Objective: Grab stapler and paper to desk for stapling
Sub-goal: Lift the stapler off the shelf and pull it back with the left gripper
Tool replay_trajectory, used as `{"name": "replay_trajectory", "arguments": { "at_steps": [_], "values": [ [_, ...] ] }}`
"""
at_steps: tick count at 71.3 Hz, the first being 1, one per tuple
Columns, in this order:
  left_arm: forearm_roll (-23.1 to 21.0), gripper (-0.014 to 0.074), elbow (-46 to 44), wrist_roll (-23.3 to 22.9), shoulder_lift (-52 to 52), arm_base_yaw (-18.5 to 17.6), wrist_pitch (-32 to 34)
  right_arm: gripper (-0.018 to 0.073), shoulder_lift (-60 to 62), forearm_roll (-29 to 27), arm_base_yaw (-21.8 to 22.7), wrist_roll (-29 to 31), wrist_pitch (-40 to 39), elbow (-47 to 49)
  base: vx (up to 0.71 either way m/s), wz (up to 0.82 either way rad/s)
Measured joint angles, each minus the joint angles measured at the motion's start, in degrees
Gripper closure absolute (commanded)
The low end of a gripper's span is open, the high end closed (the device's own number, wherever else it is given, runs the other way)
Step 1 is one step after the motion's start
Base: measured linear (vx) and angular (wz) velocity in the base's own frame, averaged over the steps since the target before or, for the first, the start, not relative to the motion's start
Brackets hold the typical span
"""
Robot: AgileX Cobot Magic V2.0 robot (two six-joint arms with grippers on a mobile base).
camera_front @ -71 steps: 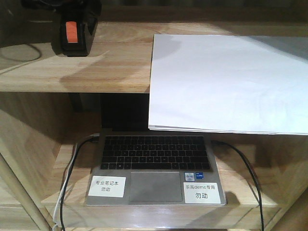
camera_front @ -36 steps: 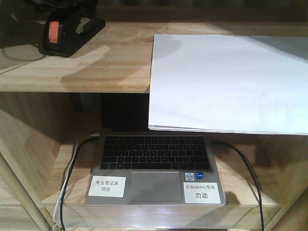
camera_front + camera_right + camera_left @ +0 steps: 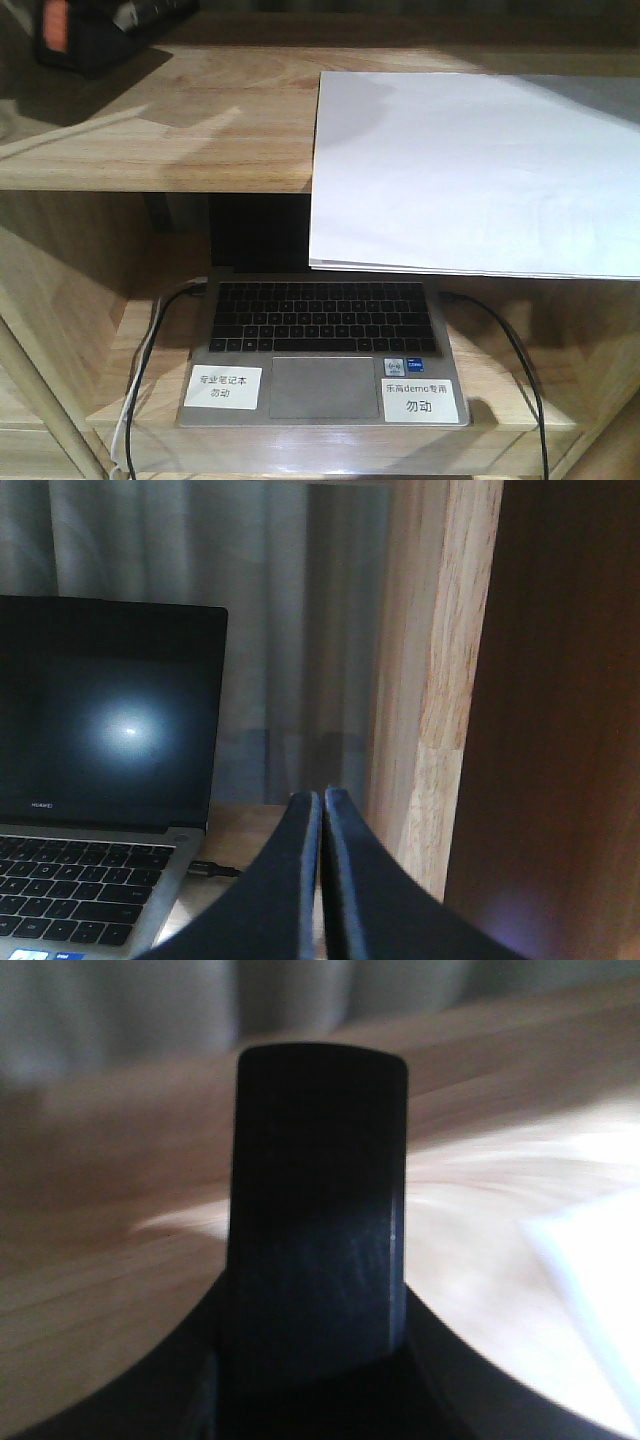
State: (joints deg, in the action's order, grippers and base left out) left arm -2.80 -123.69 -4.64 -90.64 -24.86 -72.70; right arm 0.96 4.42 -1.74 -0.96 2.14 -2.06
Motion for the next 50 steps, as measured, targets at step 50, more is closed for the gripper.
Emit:
{"name": "replay_trajectory", "arguments": {
  "at_steps": [50],
  "values": [
    [-16.13, 0.0603, 39.89, 23.67, 34.91, 0.00, 8.31, 0.0569, 0.00, 0.00, 0.00, 0.00, 0.00, 0.00, 0.00, 0.00]
  ]
}}
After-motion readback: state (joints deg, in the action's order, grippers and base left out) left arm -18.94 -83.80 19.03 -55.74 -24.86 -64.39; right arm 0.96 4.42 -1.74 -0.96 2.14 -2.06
